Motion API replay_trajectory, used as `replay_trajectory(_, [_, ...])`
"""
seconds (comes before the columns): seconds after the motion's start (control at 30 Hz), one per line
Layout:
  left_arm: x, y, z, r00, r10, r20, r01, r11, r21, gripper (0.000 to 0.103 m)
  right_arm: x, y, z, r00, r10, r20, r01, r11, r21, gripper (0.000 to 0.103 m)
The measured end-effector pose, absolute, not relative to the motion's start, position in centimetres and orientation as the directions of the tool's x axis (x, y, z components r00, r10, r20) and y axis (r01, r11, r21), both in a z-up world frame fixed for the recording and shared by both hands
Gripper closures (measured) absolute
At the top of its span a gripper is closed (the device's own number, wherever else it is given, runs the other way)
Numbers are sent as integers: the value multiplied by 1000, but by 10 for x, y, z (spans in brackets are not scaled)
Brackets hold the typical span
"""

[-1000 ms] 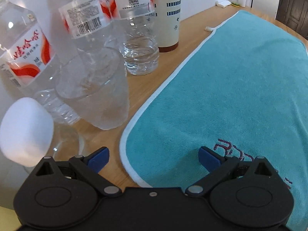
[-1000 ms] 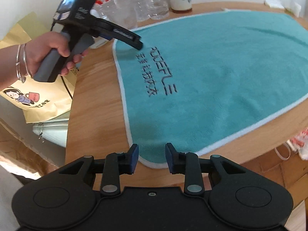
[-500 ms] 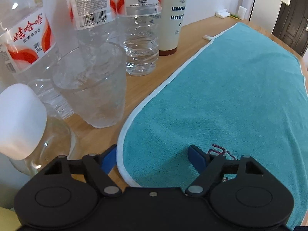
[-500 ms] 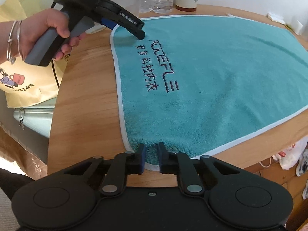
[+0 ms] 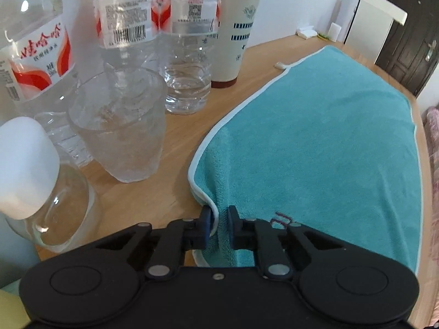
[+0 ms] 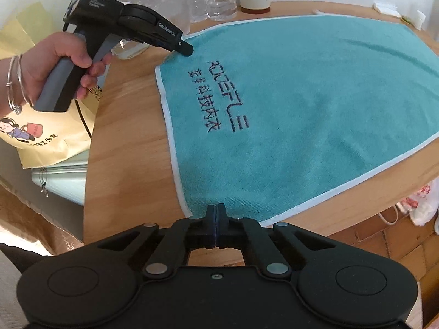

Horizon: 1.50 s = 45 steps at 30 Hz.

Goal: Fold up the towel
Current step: 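Grasp the towel hem with the right gripper while the left gripper grasps the hem beside it, then lift the gripped hem off the table with both grippers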

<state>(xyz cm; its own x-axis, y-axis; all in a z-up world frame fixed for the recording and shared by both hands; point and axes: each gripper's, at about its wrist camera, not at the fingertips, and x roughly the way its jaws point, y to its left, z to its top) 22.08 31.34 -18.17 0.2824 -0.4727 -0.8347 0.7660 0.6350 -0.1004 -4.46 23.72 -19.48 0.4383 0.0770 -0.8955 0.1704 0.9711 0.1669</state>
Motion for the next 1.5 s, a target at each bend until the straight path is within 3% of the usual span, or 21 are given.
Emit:
replay_trajectory(0.07, [221, 312, -179, 284, -471, -835, 759, 643, -104, 91, -41, 240, -194, 434, 104, -895, 142, 973, 182, 95])
replay_trajectory(0.13, [223, 312, -177, 283, -466, -838, 744, 658, -115, 91, -37, 246, -193, 446, 92, -890, 101, 983, 153, 70])
replay_trajectory(0.2, [223, 312, -176, 281, -466, -839, 741, 661, -119, 91, -33, 251, -195, 446, 76, -892, 81, 989, 125, 63])
replay_trajectory(0.37, [222, 313, -173, 283, -459, -842, 745, 659, -108, 91, -23, 263, -211, 389, 33, -920, 42, 998, 54, 59])
replay_trajectory(0.43, [220, 311, -171, 287, -456, -843, 754, 650, -95, 91, -21, 264, -211, 382, 23, -924, 35, 999, 40, 67])
replay_trajectory(0.47, [219, 310, -170, 289, -455, -842, 759, 646, -88, 91, -19, 264, -212, 378, 16, -926, 37, 999, 32, 77])
replay_trajectory(0.5, [219, 309, -169, 291, -454, -842, 762, 642, -82, 91, -17, 260, -212, 375, 0, -927, 62, 998, 26, 99])
replay_trajectory(0.67, [219, 308, -164, 297, -454, -840, 762, 643, -78, 91, -18, 231, -212, 383, 95, -919, 167, 971, 170, 100])
replay_trajectory(0.93, [211, 307, -136, 288, -467, -836, 758, 645, -100, 91, -29, 199, -188, 446, 118, -887, 224, 945, 238, 100])
replay_trajectory(1.1, [198, 302, -110, 311, -450, -837, 722, 685, -100, 92, -35, 175, -176, 494, 122, -861, 223, 939, 261, 100])
replay_trajectory(1.5, [110, 277, -44, 546, -340, -765, 578, 814, 51, 95, -55, 78, -155, 565, 232, -792, 69, 943, 325, 100])
